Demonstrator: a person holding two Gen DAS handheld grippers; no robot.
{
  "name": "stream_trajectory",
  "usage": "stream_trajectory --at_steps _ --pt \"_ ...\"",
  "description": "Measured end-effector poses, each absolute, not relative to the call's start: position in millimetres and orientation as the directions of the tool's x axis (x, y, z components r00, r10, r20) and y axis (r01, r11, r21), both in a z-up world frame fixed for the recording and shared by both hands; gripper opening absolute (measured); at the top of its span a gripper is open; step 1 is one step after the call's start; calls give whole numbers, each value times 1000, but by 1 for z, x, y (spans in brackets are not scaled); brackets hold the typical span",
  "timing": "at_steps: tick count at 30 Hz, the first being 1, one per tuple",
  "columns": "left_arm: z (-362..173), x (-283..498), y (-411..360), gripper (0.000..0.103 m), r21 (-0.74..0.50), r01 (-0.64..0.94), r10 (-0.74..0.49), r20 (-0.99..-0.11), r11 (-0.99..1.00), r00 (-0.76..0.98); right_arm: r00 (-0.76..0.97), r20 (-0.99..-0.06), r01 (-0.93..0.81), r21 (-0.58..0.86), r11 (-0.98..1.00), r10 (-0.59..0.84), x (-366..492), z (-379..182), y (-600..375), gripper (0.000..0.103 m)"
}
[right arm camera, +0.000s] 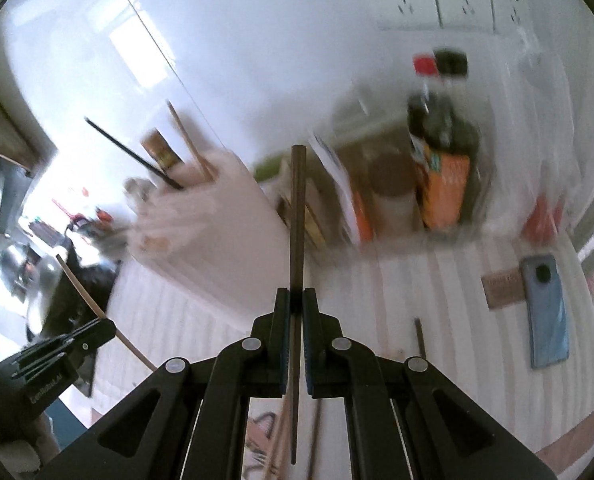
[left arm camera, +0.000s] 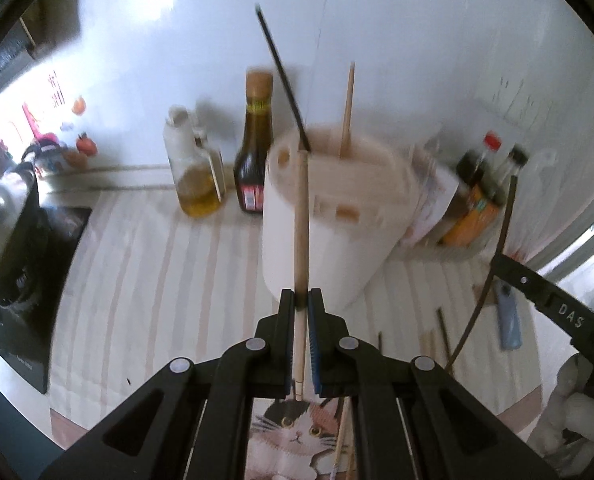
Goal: Organize utensils
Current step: 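Lift the light chopstick with the left tool while the right tool lifts a dark one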
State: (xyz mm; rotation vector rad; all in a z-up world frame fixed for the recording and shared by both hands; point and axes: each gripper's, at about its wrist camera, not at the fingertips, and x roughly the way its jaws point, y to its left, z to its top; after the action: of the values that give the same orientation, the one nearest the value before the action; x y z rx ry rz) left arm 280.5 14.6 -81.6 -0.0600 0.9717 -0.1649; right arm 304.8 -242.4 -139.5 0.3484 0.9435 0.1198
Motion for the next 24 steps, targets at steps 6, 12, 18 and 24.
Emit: stream_trajectory --at_steps 6,12,18,24 --pt "-22 285 18 4 -150 110 -185 -738 983 649 658 -693 -22 374 927 295 321 -86 -233 6" --pt "31 304 14 4 -167 120 -201 -658 979 726 721 -623 -87 353 932 303 348 -37 -217 6" --pt "57 336 13 4 -183 124 -213 -621 975 754 769 -571 -101 334 937 287 382 0 -210 6" --pt "58 369 11 4 -196 131 -226 -619 972 753 802 -533 -96 330 939 269 412 12 -210 6"
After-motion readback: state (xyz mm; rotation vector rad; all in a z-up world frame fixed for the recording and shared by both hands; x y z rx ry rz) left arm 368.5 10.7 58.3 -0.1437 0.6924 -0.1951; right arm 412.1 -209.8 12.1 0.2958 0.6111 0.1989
